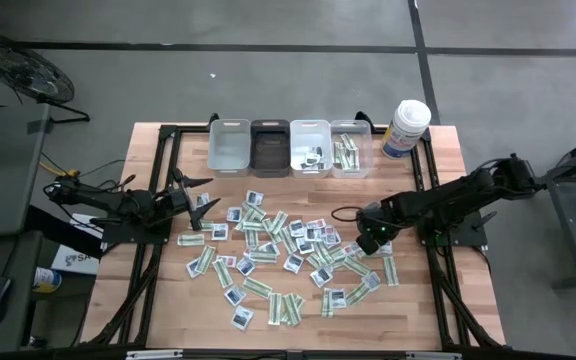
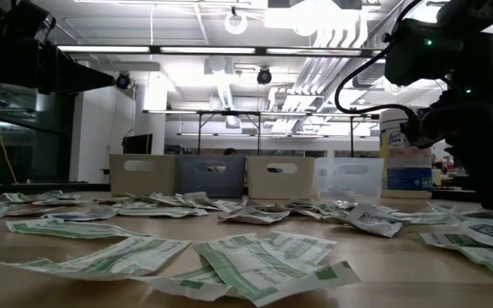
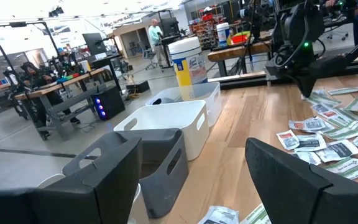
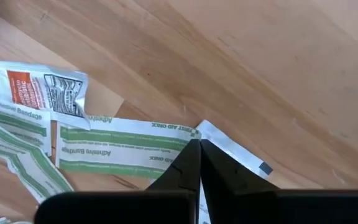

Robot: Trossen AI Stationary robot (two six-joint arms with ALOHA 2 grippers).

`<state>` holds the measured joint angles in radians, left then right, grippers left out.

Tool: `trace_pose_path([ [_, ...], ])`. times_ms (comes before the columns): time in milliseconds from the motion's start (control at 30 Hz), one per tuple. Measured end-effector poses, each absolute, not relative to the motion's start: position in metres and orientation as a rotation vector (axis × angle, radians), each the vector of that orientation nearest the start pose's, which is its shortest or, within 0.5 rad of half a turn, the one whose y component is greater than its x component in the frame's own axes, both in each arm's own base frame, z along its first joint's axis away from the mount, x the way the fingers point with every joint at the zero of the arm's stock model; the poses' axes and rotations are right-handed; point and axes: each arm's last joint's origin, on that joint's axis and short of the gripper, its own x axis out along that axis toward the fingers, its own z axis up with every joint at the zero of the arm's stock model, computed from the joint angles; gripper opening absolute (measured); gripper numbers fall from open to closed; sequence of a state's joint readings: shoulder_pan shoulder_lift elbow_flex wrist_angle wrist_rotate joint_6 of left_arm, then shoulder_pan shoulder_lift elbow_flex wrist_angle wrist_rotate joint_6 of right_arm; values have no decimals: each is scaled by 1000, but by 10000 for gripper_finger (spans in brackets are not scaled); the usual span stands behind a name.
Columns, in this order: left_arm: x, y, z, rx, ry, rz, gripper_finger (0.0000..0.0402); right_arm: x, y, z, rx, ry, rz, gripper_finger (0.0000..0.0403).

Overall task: Pick & Place First Aid Supplies
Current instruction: Put the green bandage into the transparent bin

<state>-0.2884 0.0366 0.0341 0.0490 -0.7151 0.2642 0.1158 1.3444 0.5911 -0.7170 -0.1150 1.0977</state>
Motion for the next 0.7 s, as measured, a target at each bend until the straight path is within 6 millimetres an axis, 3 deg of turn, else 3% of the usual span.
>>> trace_pose_path([
  [433, 92, -8, 177, 237, 15, 429, 280, 175, 23, 182, 968, 1181, -544, 0],
  [700, 92, -8, 177, 238, 15, 429, 280, 165, 21, 197, 979, 1087, -510, 0],
])
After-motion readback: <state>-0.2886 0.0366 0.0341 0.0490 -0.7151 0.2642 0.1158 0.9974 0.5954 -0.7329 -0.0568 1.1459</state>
